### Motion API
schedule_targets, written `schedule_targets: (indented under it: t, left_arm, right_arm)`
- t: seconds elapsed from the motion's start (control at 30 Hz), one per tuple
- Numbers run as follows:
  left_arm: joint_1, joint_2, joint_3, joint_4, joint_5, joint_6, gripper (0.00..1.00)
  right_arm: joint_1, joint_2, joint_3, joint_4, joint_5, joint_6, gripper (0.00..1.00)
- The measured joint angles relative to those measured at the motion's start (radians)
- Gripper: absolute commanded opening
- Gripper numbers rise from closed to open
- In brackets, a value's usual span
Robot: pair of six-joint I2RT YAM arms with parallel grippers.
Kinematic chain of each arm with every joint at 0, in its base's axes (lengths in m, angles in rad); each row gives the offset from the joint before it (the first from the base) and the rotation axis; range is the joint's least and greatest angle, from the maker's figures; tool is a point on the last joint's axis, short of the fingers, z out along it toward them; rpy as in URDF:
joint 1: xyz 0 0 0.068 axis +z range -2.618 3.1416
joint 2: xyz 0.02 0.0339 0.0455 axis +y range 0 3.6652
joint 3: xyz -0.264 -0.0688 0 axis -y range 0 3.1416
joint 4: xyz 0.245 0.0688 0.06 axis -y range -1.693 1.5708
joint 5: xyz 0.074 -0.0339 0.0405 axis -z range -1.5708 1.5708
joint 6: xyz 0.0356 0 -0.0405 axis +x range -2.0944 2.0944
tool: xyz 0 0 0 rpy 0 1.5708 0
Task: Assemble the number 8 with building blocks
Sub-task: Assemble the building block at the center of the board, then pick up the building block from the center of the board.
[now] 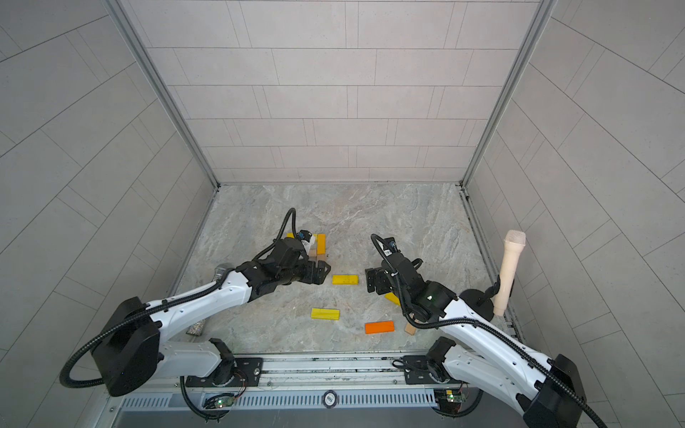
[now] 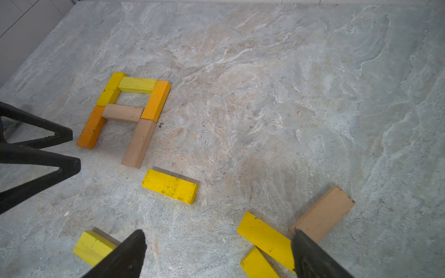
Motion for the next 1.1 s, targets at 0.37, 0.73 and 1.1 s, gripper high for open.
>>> schedule_targets:
  t: [0.37,0.73,1.1]
  left_arm:
    - [0.000,0.019,0.000,0.138,0.042,0.102,1.00]
    - [0.000,0.154,0.054,0.205,0.099,0.250,1.00]
    - [-0.025,0.216,0.141,0.170,0.178,0.441,1.00]
  right_arm:
    - [0.000,-0.087,-0.068,-0.020,-0.001,-0.012,1.00]
    - [-0.003,-0.110,-0.072,-0.017,0.032,-0.003,1.00]
    - [-0.021,-0.150,-0.072,-0.030,0.047,-0.056,1.00]
